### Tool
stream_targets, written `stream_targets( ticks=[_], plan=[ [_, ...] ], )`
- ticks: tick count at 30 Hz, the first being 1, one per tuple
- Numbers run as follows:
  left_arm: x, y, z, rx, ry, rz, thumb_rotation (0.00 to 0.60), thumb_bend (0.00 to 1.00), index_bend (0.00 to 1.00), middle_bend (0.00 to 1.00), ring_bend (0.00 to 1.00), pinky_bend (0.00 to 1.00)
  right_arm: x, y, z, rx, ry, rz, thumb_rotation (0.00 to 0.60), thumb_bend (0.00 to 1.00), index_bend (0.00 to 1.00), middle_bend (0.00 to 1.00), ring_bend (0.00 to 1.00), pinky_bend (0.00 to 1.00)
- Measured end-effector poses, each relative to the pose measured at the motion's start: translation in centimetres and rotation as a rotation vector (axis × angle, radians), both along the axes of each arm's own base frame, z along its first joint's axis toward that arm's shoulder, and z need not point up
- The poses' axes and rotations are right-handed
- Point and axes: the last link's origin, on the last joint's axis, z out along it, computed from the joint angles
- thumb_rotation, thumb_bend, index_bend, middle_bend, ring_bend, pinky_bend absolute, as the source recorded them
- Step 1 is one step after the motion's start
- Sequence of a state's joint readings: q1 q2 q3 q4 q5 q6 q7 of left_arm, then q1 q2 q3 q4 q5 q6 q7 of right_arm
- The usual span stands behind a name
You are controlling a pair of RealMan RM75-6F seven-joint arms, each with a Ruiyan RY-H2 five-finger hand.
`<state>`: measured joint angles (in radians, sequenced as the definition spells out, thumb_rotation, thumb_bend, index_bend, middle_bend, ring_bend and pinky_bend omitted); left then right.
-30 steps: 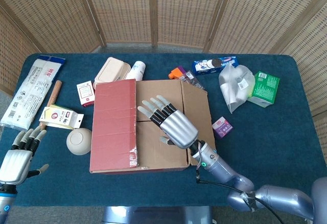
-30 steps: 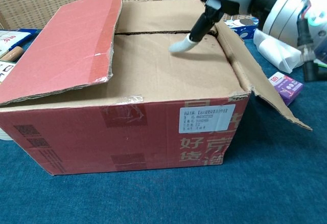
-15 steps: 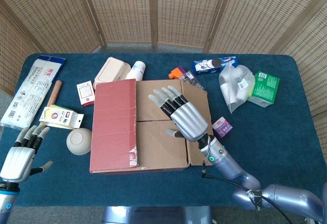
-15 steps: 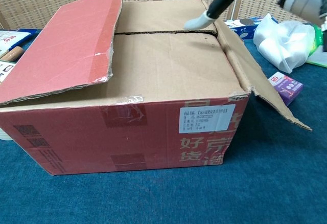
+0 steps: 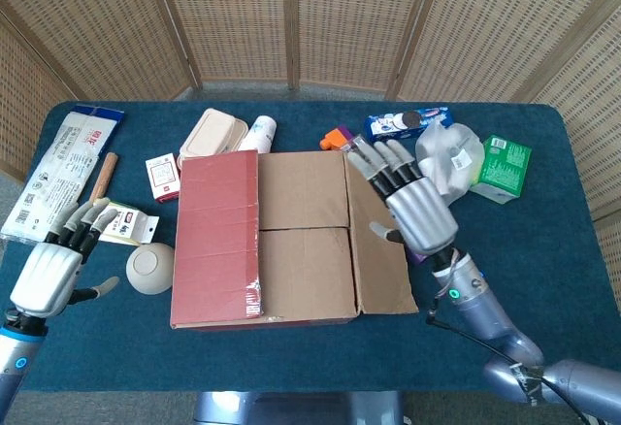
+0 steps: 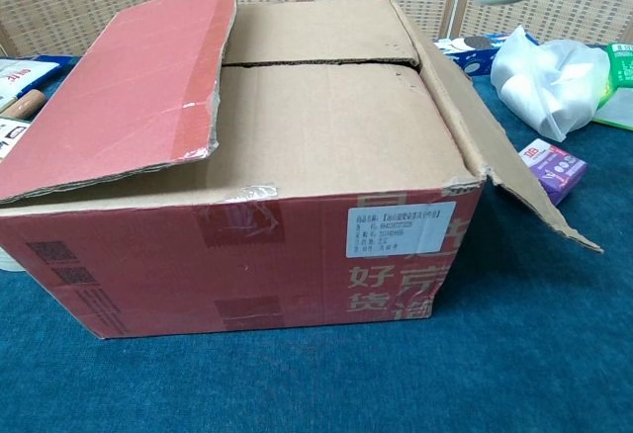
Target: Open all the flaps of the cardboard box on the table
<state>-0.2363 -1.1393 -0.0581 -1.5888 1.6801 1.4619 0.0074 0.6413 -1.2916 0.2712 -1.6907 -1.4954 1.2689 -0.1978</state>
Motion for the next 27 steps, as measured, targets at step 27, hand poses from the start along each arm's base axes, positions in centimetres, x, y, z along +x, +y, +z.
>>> stream_targets(
  ticks=[27],
  plan=[
    [16.8, 9.0, -1.2, -0.266, -0.105, -0.38, 0.6, 0.03, 0.09, 0.0, 0.0, 0.0, -14.7, 5.9, 7.3, -0.206, 0.025, -0.368, 0.6, 0.14, 0.0, 0.0, 0.0, 0.03]
  ],
)
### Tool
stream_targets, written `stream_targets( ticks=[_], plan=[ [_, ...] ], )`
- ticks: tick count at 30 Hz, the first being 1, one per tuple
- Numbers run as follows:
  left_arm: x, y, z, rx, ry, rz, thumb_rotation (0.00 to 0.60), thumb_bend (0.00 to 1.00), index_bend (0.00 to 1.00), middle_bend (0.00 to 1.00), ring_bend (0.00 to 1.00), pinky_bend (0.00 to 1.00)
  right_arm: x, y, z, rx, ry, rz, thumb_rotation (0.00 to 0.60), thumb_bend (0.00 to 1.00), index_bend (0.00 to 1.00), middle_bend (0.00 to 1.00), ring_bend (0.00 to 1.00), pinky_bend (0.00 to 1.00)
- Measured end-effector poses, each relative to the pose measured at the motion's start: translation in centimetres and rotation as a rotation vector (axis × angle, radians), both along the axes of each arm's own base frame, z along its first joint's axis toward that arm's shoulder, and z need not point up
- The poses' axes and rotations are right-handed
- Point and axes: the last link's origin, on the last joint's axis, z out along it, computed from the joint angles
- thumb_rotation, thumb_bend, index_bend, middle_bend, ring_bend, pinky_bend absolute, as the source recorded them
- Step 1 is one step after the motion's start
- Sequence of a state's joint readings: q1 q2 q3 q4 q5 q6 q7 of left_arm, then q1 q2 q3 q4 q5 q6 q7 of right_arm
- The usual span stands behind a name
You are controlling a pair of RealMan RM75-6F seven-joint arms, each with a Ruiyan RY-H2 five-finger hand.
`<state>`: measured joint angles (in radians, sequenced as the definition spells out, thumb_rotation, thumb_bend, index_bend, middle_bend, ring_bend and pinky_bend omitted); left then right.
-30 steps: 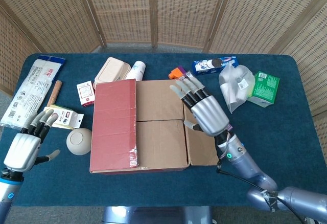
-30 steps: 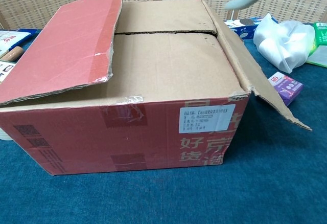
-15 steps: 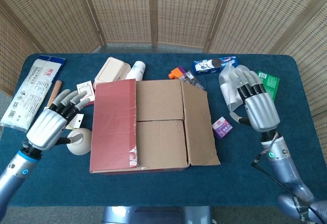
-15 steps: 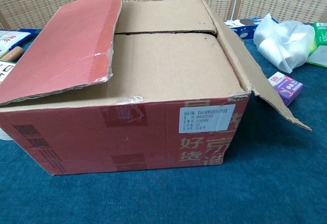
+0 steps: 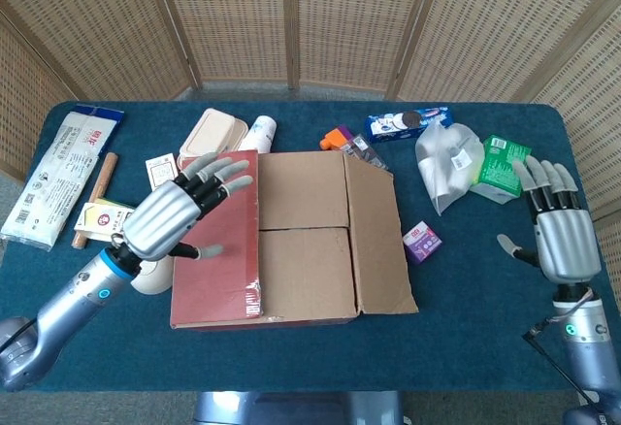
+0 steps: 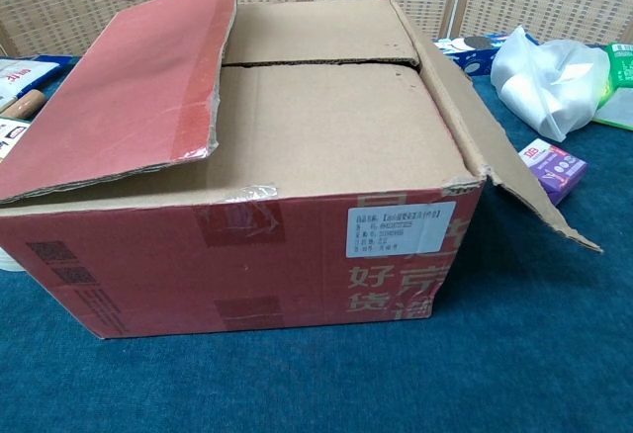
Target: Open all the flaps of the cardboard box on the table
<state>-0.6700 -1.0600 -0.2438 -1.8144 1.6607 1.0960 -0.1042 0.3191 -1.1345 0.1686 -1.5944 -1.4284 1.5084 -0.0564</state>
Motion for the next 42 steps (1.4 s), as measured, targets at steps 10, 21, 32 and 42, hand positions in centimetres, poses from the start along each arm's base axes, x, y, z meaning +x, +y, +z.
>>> stream_targets(
  ticks=[10, 21, 32, 42],
  plan=[
    [4.5, 0.7, -1.8, -0.045, 0.067, -0.087, 0.6, 0.0, 0.13, 0.0, 0.0, 0.06, -3.3, 4.2, 1.0, -0.047, -0.029, -0.091, 0.6, 0.14, 0.0, 0.0, 0.0, 0.03],
    [9.2, 1.1, -4.5, -0.13, 0.179, -0.12, 0.6, 0.0, 0.3, 0.2, 0.06, 0.12, -4.4, 7.2, 2.9, -0.114, -0.07, -0.11, 0.6, 0.14, 0.0, 0.0, 0.0, 0.03],
    [11.3, 0.4, -6.1, -0.198, 0.254, -0.138, 0.6, 0.0, 0.5, 0.47, 0.31, 0.32, -5.4, 8.2, 3.9, -0.159, -0.09, -0.146, 0.6, 0.15, 0.0, 0.0, 0.0, 0.02],
    [10.3, 0.3, -7.3, -0.221, 0.328, -0.11, 0.6, 0.0, 0.53, 0.55, 0.39, 0.42, -5.5, 8.1, 4.0, -0.158, -0.103, -0.138, 0.6, 0.16, 0.0, 0.0, 0.0, 0.02]
  ],
)
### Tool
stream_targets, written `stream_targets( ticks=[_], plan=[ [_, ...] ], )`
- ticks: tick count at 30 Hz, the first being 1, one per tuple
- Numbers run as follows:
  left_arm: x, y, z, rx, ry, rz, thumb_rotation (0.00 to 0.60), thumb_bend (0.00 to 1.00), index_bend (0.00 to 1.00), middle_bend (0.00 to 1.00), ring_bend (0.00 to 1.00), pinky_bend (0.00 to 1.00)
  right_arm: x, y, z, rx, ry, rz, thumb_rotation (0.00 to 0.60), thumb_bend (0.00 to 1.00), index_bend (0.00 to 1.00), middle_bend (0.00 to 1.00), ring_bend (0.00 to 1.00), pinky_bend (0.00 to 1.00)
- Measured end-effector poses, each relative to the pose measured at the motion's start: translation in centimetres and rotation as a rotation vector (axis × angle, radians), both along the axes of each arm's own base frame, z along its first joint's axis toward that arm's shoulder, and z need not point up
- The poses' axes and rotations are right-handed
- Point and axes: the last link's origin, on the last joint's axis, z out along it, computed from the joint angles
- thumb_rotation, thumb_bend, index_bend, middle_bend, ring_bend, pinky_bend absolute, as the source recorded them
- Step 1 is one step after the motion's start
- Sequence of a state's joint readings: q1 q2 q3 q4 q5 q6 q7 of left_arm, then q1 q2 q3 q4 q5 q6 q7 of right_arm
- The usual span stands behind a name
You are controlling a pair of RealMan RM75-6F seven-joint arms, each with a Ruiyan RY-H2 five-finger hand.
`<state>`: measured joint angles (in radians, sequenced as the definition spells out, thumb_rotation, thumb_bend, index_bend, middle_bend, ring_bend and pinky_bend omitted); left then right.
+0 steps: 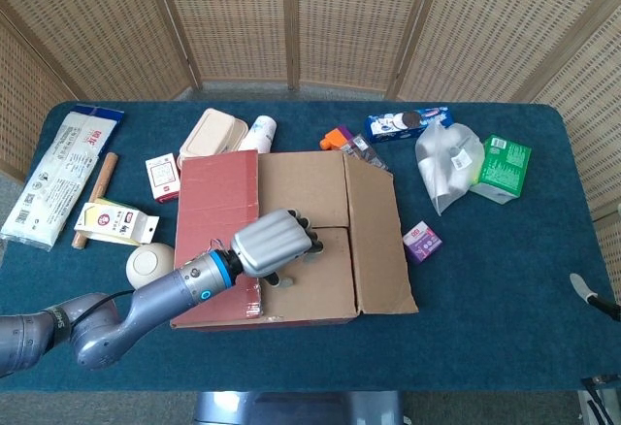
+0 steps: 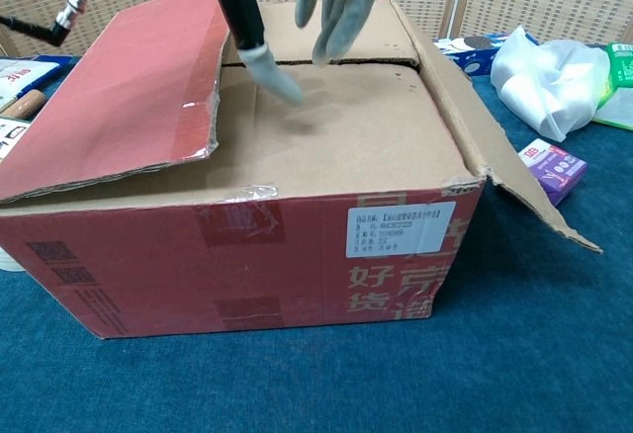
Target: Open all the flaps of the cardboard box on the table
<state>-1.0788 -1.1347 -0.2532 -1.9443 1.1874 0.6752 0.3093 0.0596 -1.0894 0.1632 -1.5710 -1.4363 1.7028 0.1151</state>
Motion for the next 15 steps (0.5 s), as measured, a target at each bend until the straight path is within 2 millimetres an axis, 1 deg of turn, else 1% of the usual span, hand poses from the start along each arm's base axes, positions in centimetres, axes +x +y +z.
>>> stream_targets(
  ticks=[4, 7, 15],
  plan=[
    [0.15, -0.29, -0.85, -0.017, 0.007, -0.004, 0.6, 0.0, 0.54, 0.58, 0.39, 0.42, 0.04, 0.04, 0.06, -0.004, -0.006, 0.003, 0.6, 0.16, 0.0, 0.0, 0.0, 0.02],
    [0.28, -0.33, -0.94, -0.007, 0.019, -0.02, 0.6, 0.0, 0.55, 0.59, 0.4, 0.42, 0.06, 0.07, 0.11, -0.007, -0.012, 0.004, 0.6, 0.16, 0.0, 0.0, 0.0, 0.02],
    [0.22, -0.39, -0.37, 0.004, 0.065, -0.018, 0.6, 0.0, 0.55, 0.74, 0.44, 0.42, 0.11, 0.16, 0.37, -0.018, -0.028, 0.009, 0.6, 0.16, 0.0, 0.0, 0.0, 0.02]
  ],
)
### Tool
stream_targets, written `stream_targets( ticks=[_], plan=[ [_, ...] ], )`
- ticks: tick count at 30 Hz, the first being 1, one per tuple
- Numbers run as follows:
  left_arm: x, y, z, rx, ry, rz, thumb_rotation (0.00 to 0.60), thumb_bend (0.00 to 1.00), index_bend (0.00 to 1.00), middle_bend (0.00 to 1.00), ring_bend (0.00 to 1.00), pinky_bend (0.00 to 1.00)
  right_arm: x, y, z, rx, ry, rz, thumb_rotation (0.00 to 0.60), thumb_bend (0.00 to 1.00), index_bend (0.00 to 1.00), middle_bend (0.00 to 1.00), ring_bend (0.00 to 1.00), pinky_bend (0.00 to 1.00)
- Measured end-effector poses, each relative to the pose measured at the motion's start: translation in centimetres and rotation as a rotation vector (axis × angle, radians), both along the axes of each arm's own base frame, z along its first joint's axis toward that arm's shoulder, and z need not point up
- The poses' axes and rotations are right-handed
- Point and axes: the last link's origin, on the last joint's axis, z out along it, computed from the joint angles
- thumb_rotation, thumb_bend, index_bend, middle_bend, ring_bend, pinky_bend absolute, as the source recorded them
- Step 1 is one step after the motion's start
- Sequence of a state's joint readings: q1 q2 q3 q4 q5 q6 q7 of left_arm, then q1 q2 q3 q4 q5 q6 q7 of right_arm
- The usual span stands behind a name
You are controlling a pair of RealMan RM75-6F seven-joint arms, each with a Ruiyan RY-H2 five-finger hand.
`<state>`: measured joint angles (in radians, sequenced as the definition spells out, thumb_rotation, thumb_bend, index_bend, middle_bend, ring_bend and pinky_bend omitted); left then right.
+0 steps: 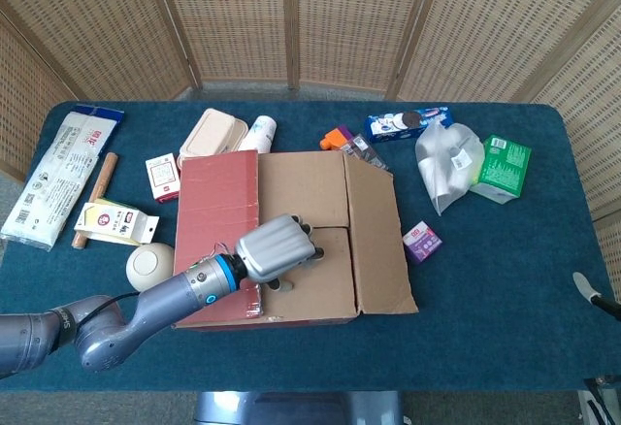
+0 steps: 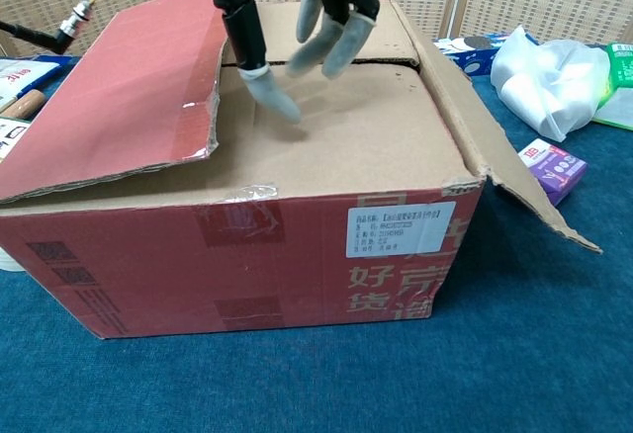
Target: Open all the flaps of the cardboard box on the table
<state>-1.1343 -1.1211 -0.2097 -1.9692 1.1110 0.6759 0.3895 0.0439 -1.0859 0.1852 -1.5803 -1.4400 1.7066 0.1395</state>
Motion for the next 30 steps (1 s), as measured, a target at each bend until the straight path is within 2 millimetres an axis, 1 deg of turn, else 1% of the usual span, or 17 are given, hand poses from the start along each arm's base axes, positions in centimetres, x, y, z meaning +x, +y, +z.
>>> stream_targets(
  ticks=[2, 6, 30],
  plan=[
    [-0.1, 0.0, 0.1, 0.001, 0.012, 0.002, 0.6, 0.0, 0.55, 0.77, 0.45, 0.42, 0.0, 0.0, 0.0, 0.0, -0.002, 0.0, 0.6, 0.17, 0.0, 0.0, 0.0, 0.02],
    [-0.3, -0.2, 0.5, 0.01, 0.033, 0.0, 0.6, 0.0, 0.56, 0.8, 0.45, 0.42, 0.1, 0.1, 0.1, -0.008, -0.008, 0.005, 0.6, 0.17, 0.0, 0.0, 0.0, 0.02],
    [-1.7, -1.1, 3.0, 0.061, 0.067, 0.024, 0.6, 0.0, 0.56, 0.83, 0.47, 0.41, 0.6, 0.5, 0.3, -0.013, -0.027, 0.029, 0.6, 0.18, 0.0, 0.0, 0.0, 0.02]
  ],
)
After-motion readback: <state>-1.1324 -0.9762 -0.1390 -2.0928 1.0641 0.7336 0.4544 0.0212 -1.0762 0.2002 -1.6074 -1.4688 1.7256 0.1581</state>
